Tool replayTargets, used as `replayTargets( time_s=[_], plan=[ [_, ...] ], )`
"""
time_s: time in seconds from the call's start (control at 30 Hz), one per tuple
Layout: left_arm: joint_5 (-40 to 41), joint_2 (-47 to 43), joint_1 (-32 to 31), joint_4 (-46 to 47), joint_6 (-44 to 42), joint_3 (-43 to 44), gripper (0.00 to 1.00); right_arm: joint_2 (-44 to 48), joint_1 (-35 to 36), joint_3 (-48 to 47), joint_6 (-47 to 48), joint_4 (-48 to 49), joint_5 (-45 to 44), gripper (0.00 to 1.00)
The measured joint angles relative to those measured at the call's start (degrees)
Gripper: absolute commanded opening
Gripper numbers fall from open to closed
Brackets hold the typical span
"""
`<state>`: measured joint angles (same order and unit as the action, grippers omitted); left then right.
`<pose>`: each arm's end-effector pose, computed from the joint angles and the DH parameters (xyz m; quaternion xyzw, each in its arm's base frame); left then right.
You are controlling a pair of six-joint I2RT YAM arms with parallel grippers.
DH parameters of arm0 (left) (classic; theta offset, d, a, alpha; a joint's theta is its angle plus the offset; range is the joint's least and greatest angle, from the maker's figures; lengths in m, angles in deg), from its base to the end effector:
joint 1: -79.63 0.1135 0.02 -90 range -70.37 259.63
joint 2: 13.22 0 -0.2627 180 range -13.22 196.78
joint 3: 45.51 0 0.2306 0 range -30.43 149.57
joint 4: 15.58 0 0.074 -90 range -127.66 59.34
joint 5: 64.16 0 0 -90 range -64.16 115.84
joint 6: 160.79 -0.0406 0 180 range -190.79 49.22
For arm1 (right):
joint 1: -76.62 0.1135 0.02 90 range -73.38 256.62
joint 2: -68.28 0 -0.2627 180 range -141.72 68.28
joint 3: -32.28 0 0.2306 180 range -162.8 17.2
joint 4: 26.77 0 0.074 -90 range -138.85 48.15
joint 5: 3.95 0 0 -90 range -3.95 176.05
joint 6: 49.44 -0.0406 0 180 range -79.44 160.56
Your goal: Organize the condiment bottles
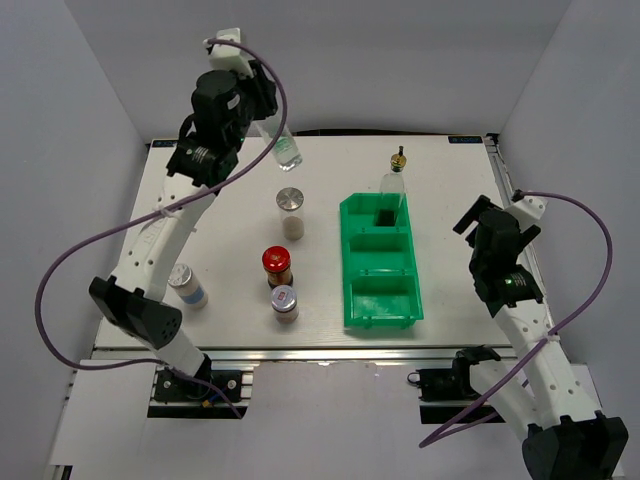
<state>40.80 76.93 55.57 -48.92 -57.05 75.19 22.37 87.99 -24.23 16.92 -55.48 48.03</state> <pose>0.3078 -0.1259 0.4879 -0.0248 0.7231 -0.1323 0.6775 0.1663 0.0079 0.3117 0.2719 0.7406 -0.0846 0.6086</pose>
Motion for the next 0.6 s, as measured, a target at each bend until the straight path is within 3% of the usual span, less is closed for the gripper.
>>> replayTargets(
  time_s=[0.27, 0.6],
  plan=[
    [1.29, 9.70, -8.26, -1.60, -1.36, 12.28, 0.00, 0.24, -2.05, 0.57, 0.00, 0.17, 2.93, 0.89],
    [5.75, 14.51, -14.91, -2.16, -0.72, 10.38, 0.00, 0.31, -3.17, 1.05, 0.04, 0.44, 4.85, 0.89]
  ],
)
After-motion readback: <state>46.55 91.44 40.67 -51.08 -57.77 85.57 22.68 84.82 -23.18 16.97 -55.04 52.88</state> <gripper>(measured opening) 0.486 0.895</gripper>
